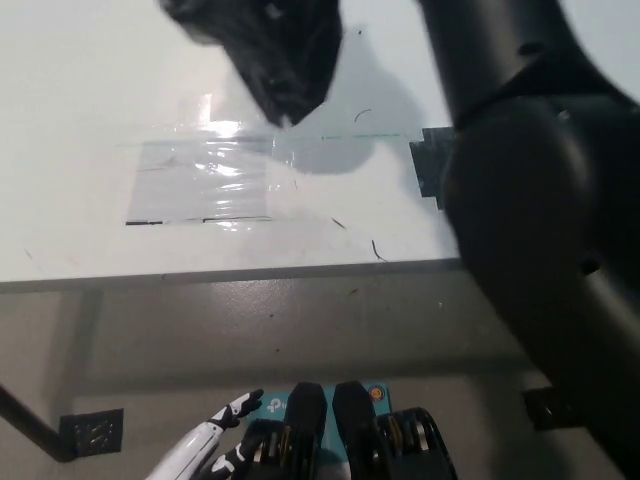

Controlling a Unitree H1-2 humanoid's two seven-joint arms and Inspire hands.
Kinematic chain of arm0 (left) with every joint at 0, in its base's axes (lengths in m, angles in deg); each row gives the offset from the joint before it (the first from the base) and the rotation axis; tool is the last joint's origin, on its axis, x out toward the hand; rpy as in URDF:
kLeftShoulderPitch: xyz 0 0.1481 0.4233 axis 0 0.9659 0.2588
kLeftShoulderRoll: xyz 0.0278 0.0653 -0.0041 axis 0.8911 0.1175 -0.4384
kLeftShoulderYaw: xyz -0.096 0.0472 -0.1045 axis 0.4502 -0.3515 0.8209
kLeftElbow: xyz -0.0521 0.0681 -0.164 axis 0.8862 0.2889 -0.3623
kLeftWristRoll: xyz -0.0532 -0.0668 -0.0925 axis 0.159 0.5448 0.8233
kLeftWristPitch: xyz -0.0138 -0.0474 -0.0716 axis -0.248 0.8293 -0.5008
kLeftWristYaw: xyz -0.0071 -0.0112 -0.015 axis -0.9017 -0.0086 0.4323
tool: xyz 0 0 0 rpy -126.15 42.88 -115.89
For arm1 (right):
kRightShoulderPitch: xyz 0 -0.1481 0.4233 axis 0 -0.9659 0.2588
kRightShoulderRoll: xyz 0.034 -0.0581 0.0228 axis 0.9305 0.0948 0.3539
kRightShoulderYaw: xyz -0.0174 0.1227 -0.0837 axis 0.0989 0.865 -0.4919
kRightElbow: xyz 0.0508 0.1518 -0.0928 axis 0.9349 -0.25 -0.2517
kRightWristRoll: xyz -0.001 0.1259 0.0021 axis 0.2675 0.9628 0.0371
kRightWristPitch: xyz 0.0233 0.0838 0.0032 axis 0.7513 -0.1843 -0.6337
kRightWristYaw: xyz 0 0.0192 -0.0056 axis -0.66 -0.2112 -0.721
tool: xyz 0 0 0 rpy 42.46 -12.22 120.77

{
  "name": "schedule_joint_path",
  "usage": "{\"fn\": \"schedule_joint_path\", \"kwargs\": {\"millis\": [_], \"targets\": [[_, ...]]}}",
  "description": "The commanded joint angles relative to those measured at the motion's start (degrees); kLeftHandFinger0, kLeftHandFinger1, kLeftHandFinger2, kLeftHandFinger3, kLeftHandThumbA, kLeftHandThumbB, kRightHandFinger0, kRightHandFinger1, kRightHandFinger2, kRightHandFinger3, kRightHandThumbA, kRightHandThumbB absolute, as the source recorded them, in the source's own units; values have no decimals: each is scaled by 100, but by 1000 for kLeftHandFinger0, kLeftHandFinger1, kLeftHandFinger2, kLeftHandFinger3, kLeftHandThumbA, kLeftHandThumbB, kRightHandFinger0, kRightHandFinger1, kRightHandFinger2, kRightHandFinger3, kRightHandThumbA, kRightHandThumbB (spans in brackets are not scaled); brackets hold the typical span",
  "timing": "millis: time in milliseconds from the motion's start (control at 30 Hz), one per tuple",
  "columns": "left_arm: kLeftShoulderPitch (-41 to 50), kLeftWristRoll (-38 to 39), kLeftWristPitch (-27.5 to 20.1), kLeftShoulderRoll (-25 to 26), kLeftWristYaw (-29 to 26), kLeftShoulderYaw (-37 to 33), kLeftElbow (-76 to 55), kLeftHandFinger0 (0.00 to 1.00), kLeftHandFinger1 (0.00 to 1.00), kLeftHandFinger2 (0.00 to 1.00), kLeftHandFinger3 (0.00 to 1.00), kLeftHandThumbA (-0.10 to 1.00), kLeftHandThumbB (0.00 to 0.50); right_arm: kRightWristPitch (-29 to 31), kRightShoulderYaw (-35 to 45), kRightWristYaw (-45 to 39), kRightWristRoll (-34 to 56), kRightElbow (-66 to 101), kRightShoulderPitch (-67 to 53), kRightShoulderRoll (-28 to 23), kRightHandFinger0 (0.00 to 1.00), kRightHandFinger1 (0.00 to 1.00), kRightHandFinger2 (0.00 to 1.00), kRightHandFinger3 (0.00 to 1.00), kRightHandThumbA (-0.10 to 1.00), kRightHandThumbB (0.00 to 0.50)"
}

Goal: The robot uses its right hand to pick up a bag of coffee beans and puts it in the black plastic bag, then the robot grabs the top of the bag and lifts it.

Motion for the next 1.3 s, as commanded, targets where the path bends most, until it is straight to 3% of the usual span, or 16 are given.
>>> {"fn": "schedule_joint_path", "kwargs": {"millis": [0,67,333,400,567,667,800,833,867,900,933,967,1033,1100,1233,1267], "targets": [[-111,-111,129,165,190,-93,-248,1000,1000,1000,1000,1000,250,752,8,-451,221,-48,212,250,0,87,693,1000,-100,69],[-132,-127,133,162,204,-119,-218,1000,1000,1000,1000,1000,255,863,-26,-444,172,-132,153,365,0,64,665,1000,-100,93],[-213,-170,317,201,316,-185,-285,1000,1000,1000,1000,1000,249,1047,-33,-487,147,-453,45,538,0,0,575,1000,-100,100],[-253,-206,352,217,346,-208,-285,1000,1000,1000,1000,1000,249,1089,-79,-558,98,-492,-25,503,0,4,585,1000,-100,98],[-275,-259,420,259,387,-261,-302,1000,1000,1000,1000,1000,257,1287,-136,-453,-9,-684,-437,270,0,69,728,1000,-100,68],[-268,-285,435,281,403,-284,-305,1000,1000,1000,1000,1000,254,1369,-201,-552,-73,-822,-711,50,0,48,689,1000,-100,35],[-305,-294,429,292,399,-295,-298,1000,1000,1000,1000,1000,243,1463,-274,-559,-122,-902,-827,-110,0,89,695,1000,-100,70],[-332,-310,419,296,392,-299,-294,1000,1000,1000,1000,1000,246,1498,-391,-537,-234,-923,-895,-189,0,107,705,1000,-100,114],[-341,-306,442,291,396,-296,-303,1000,1000,1000,1000,1000,246,1521,-712,-434,-573,-930,-979,-268,6,174,751,1000,-100,206],[-341,-304,450,290,397,-295,-306,1000,1000,1000,1000,1000,246,1535,-846,-406,-673,-938,-1005,-294,1,120,666,1000,-100,189],[-332,-288,483,298,431,-300,-340,1000,1000,1000,1000,1000,240,1323,-1334,-727,-1085,-939,-1114,-413,625,880,1000,1000,356,227],[-347,-280,498,311,462,-307,-352,1000,1000,1000,1000,1000,240,1105,-1790,-1220,-1409,-937,-1212,-543,1000,1000,1000,1000,509,289],[-389,-314,523,344,509,-330,-354,1000,1000,1000,1000,1000,246,913,-2187,-1633,-1576,-954,-1308,-701,1000,1000,1000,1000,692,408],[-408,-318,561,341,534,-339,-364,1000,1000,1000,1000,1000,251,1154,-2527,-1752,-1719,-920,-1450,-814,1000,1000,1000,1000,687,460],[-481,-289,667,366,597,-324,-396,1000,1000,1000,1000,1000,258,1361,-2916,-1983,-1830,-862,-1492,-993,1000,1000,1000,1000,704,500],[-489,-272,688,358,602,-312,-396,1000,1000,1000,1000,1000,258,1390,-3102,-1987,-1965,-825,-1480,-1041,1000,1000,1000,1000,804,500]]}}
